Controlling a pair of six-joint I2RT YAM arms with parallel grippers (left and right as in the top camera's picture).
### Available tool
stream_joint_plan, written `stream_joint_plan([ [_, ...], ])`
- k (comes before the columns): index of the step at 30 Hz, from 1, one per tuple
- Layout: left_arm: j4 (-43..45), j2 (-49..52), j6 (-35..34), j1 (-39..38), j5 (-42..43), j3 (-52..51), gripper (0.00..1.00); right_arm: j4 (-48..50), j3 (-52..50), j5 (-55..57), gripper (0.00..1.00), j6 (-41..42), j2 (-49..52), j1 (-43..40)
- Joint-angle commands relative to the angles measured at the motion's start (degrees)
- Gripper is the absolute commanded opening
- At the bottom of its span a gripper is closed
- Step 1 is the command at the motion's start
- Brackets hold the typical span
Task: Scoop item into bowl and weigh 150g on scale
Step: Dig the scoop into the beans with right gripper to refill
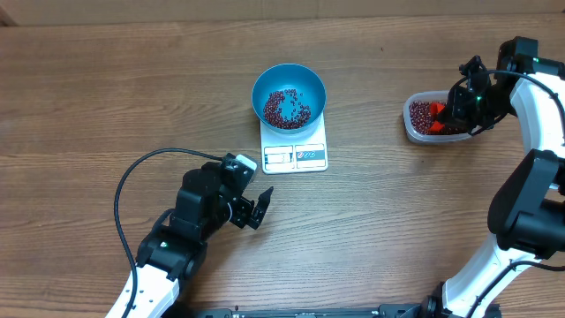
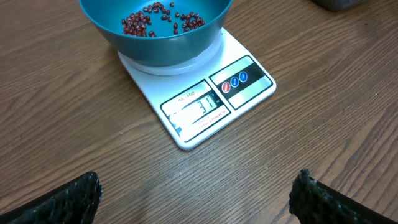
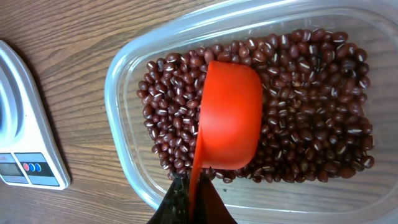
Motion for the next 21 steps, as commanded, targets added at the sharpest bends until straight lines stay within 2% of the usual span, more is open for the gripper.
stream_joint_plan([
  [1, 0.1, 0.1, -0.1, -0.2, 0.6, -0.4, 0.99, 0.3, -0.7, -4.1, 0.04, -1.4, 0.8, 0.4],
  [5, 0.1, 0.1, -0.1, -0.2, 0.6, -0.4, 1.0, 0.6, -1.8, -7.7, 0.04, -3.4, 0.9, 0.4],
  [16, 0.0, 0.1, -0.1, -0.2, 0.6, -0.4, 1.0, 2.0, -5.4, -9.3, 0.04, -3.4, 1.0, 0.2],
  [21, 0.0, 0.1, -0.1, -0.2, 0.6, -0.4, 1.0, 1.8, -5.3, -14.6, 0.04, -3.4, 1.0, -1.4],
])
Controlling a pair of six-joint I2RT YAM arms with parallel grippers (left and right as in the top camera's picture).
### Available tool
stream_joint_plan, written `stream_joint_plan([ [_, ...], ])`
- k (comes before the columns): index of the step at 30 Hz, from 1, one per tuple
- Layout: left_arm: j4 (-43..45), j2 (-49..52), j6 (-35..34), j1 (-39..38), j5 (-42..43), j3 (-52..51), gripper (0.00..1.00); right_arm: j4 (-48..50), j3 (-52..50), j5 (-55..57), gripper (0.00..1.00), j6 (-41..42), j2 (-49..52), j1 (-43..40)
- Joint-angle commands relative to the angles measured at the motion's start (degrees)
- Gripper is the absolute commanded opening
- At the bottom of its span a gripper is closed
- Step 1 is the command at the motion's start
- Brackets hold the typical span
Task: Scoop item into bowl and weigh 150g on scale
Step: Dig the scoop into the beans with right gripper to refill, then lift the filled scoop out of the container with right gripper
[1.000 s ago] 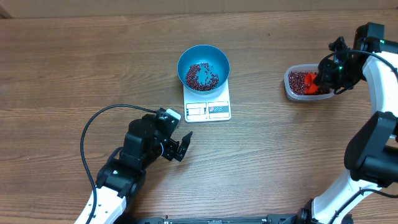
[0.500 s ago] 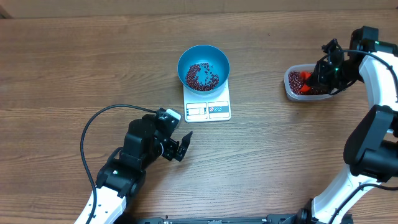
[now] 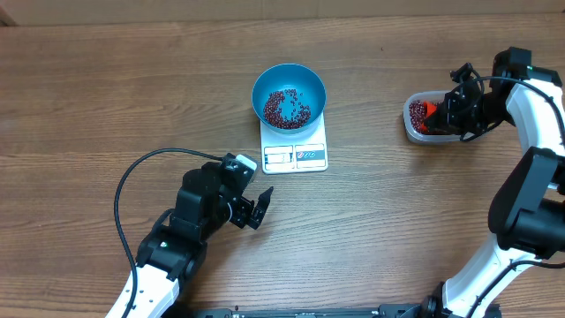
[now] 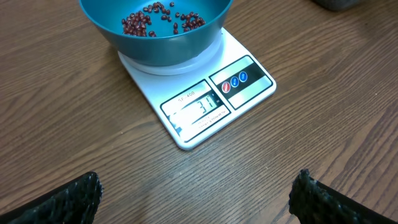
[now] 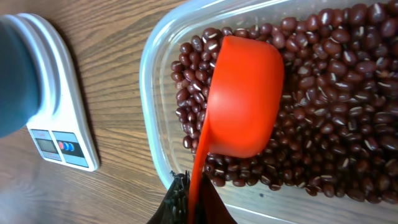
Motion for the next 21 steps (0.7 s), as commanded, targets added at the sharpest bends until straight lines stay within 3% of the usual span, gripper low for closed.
stream_joint_plan([
  [1, 0.1, 0.1, -0.1, -0.2, 0.6, -0.4, 1.0, 0.0, -0.9, -6.5, 0.04, -0.7, 0.9, -1.5],
  [21, 0.0, 0.1, -0.1, -0.2, 0.6, -0.4, 1.0, -4.4, -0.9, -21.4, 0.04, -7.0, 0.9, -14.3],
])
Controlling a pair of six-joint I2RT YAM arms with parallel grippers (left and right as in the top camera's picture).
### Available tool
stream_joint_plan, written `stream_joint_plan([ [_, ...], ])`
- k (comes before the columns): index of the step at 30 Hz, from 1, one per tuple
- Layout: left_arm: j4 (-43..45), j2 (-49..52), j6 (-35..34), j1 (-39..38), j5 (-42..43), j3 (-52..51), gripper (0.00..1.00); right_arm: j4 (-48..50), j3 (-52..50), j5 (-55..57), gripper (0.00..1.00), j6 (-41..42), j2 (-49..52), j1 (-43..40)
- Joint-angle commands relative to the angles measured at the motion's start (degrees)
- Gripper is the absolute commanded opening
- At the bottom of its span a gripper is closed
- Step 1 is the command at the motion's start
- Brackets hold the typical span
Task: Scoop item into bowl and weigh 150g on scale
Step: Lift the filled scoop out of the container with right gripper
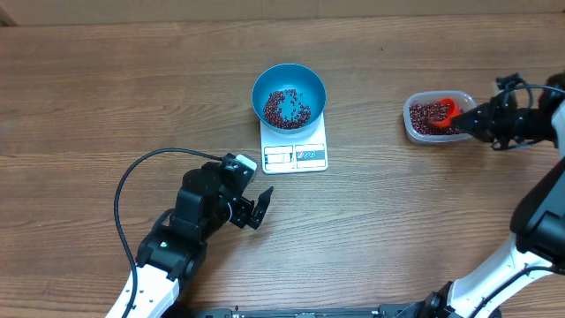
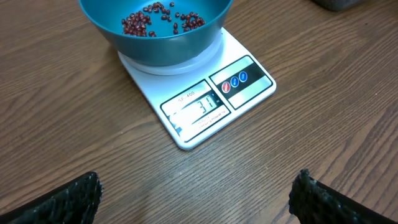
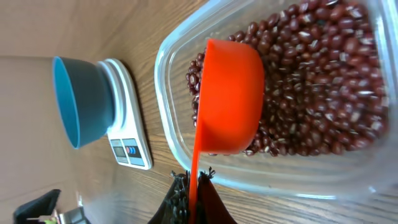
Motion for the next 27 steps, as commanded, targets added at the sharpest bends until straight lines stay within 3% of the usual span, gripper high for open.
stream_joint_plan([
  [1, 0.0, 0.1, -0.1, -0.2, 0.6, -0.4, 0.99, -0.6, -0.3, -5.0, 0.04, -3.1, 0.5, -1.5],
  [18, 0.0, 0.1, -0.1, -0.2, 0.6, -0.4, 0.99, -7.3, -0.2, -12.1, 0.04, -10.7, 0.5, -4.2],
  [27, 0.0, 0.1, -0.1, -0.2, 0.6, -0.4, 0.99, -14.3, 0.2, -18.6, 0.04, -20.5, 0.3, -3.5],
])
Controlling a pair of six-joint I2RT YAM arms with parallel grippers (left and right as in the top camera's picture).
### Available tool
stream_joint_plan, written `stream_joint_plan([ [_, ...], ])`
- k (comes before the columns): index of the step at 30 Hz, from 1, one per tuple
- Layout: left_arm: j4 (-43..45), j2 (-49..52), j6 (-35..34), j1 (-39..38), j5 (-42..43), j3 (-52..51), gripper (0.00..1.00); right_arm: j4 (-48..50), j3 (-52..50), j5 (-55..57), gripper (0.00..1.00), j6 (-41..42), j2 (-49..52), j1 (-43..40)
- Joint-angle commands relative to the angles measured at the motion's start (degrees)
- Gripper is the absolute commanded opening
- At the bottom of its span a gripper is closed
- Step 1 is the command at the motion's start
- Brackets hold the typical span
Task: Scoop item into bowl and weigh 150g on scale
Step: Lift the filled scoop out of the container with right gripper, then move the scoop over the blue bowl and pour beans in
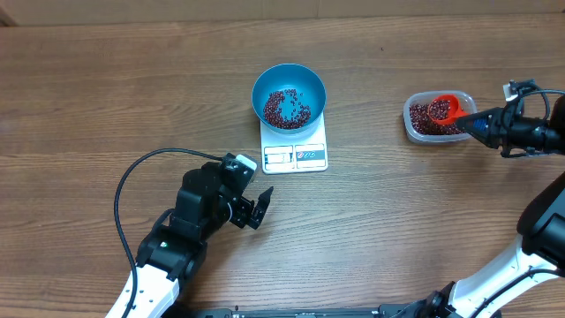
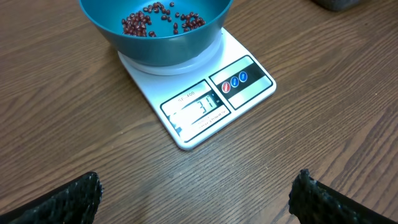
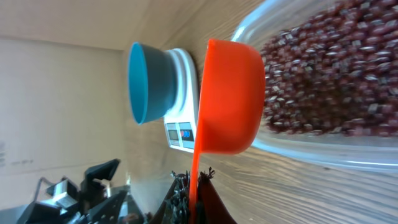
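Observation:
A blue bowl [image 1: 289, 95] with some red beans rests on the white scale [image 1: 295, 147], whose display [image 2: 198, 106] reads 31. At the far right, a clear tub of red beans [image 1: 427, 119] lies on the table. My right gripper [image 1: 481, 124] is shut on the handle of an orange scoop [image 1: 446, 108], held level over the tub with beans in it. In the right wrist view only the scoop's orange underside [image 3: 231, 96] shows. My left gripper [image 1: 258, 209] is open near the scale's front, its fingertips [image 2: 309, 186] low over bare wood.
Brown wooden table [image 1: 132, 97] all around. A black cable [image 1: 132, 177] loops beside the left arm. The table's far edge runs along the top of the overhead view.
My right gripper has turned the scoop mouth-up and drawn it to the right, lifted over the tub with beans in it. The left arm and the scale reading are unchanged.
The scoop lay mouth-down on the beans in the tub. It then sat nearer the tub's left end, then tilted on edge as the right arm swung outward. Now it is upright with beans, over the tub. The scale read 31 throughout.

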Motion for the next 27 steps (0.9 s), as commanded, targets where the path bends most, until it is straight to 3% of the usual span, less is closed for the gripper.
stream_joint_plan([
  [1, 0.0, 0.1, -0.1, -0.2, 0.6, -0.4, 0.99, -1.6, 0.3, -5.0, 0.04, -5.9, 0.3, 0.6],
  [12, 0.0, 0.1, -0.1, -0.2, 0.6, -0.4, 1.0, -3.6, 0.4, -10.3, 0.04, -7.3, 0.2, 6.0],
  [27, 0.0, 0.1, -0.1, -0.2, 0.6, -0.4, 0.99, -3.2, 3.2, -19.5, 0.04, -6.6, 0.2, 20.8],
])
